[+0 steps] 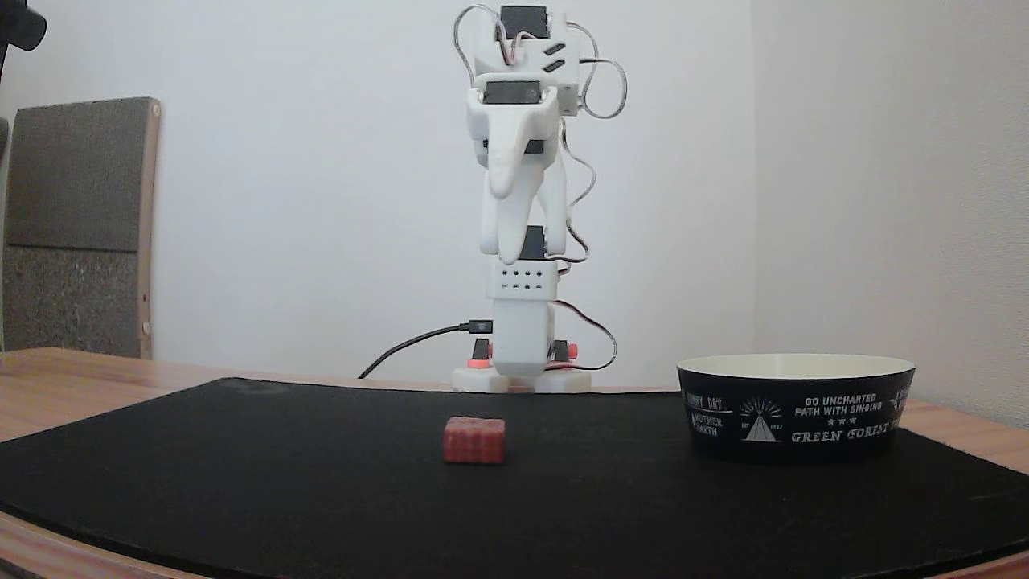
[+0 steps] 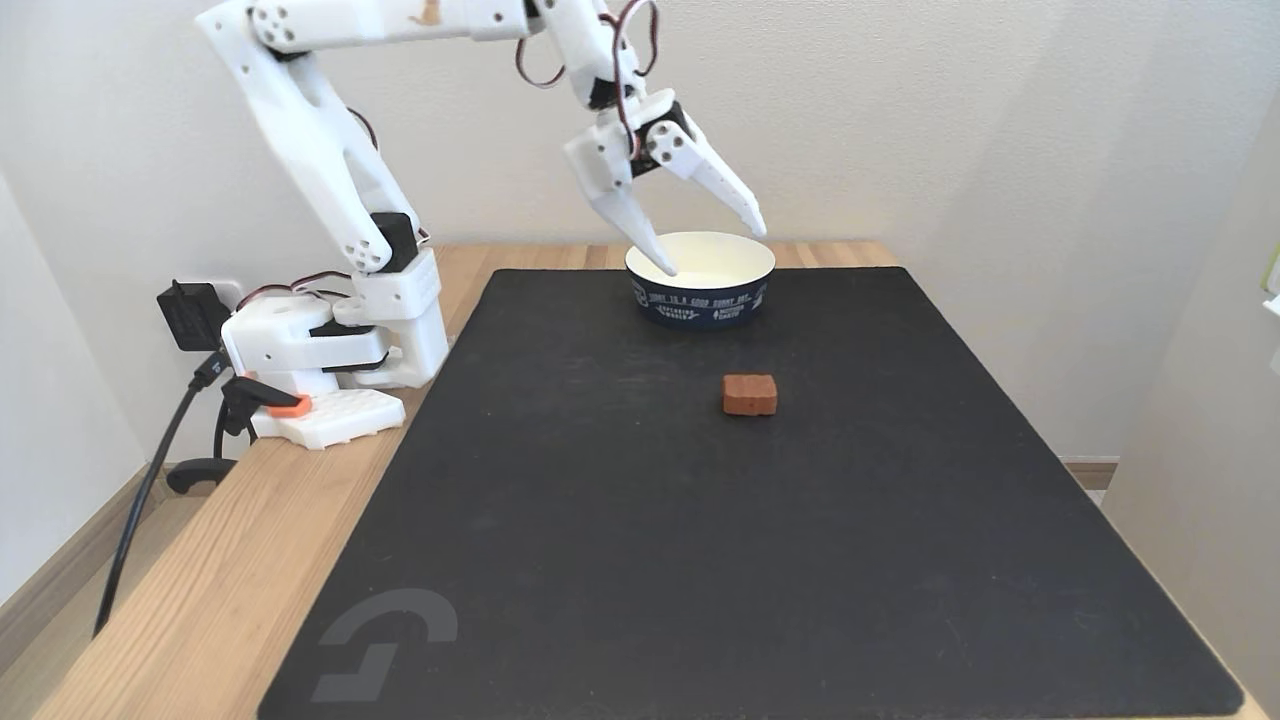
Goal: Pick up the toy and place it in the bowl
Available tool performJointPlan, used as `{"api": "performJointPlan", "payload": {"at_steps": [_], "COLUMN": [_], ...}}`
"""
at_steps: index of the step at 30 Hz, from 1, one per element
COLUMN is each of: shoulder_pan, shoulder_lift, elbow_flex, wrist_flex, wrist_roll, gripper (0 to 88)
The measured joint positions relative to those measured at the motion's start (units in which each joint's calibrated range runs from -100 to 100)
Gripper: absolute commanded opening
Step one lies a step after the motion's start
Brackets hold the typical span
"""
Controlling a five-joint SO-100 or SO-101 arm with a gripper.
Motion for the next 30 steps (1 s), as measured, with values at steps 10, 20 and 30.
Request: {"api": "performJointPlan", "payload": {"at_steps": [10, 20, 30], "shoulder_pan": [6.74, 5.66, 2.33], "shoulder_lift": [32.89, 48.79, 54.29], "elbow_flex": [-25.98, -37.60, -41.38], "wrist_flex": [8.95, 8.02, 8.19], "wrist_roll": [3.35, 4.12, 4.02], "gripper": [31.4, 31.5, 30.8]}}
